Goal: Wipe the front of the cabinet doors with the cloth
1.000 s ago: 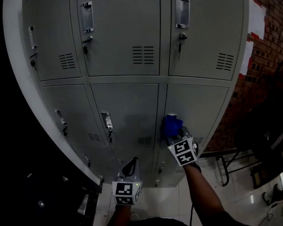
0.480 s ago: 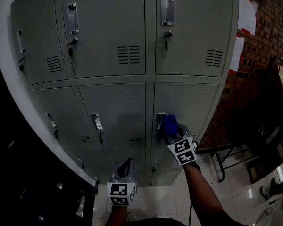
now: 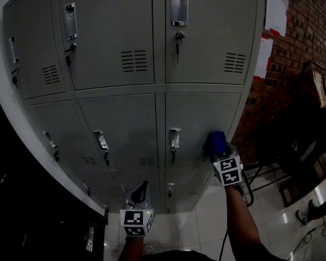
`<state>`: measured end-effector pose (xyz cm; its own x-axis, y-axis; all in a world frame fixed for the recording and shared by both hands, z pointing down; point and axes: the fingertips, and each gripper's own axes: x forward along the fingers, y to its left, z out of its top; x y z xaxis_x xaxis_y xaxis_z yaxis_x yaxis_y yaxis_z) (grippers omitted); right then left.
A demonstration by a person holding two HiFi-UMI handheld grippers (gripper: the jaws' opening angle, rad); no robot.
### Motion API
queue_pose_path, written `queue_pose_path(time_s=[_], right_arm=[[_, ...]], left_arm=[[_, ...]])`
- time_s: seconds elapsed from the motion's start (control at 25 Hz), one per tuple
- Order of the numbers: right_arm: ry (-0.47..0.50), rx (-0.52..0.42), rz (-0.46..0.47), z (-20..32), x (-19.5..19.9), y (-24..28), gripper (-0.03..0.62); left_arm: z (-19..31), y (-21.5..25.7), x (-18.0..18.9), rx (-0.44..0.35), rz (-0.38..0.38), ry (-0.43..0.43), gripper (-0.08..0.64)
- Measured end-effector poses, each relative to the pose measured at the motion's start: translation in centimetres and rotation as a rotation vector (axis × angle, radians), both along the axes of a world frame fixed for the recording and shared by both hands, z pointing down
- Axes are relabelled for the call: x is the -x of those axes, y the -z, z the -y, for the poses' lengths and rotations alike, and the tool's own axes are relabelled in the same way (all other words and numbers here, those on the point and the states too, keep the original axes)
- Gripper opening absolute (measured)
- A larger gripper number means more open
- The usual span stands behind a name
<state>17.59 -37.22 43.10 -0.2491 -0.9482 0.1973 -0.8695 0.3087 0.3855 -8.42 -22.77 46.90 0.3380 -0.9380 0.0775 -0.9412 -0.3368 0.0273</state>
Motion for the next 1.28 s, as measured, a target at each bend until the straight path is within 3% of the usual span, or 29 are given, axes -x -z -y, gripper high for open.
queue_pose_path(time_s=[0.24,0.48,0.64,0.92,1.28], right_arm=[[-0.136,0.018,0.012,0.1,-6.1,-1.0,0.078],[-0.158,0.011,0.017,-1.7,-6.9,-3.3,0.078],[-0.193,0.065,0.021,-1.2,-7.2,-6.4,0.078],[-0.117,0.089,0.004,0.4,-2.0,-6.3,0.078],[0.031,0.085,0.039,0.1,7.9,-5.7,0.078]], left_arm=[[0.4,0.0,-0.7,0.0,-0.003,-0.013,0.011],[0.5,-0.2,-0.5,0.002,0.002,-0.005,0.011],[0.7,-0.1,0.0,0.002,0.003,0.007,0.011],[0.8,0.1,2.2,-0.004,0.006,0.053,0.011],[0.9,-0.4,3.5,0.006,-0.003,0.083,0.011]])
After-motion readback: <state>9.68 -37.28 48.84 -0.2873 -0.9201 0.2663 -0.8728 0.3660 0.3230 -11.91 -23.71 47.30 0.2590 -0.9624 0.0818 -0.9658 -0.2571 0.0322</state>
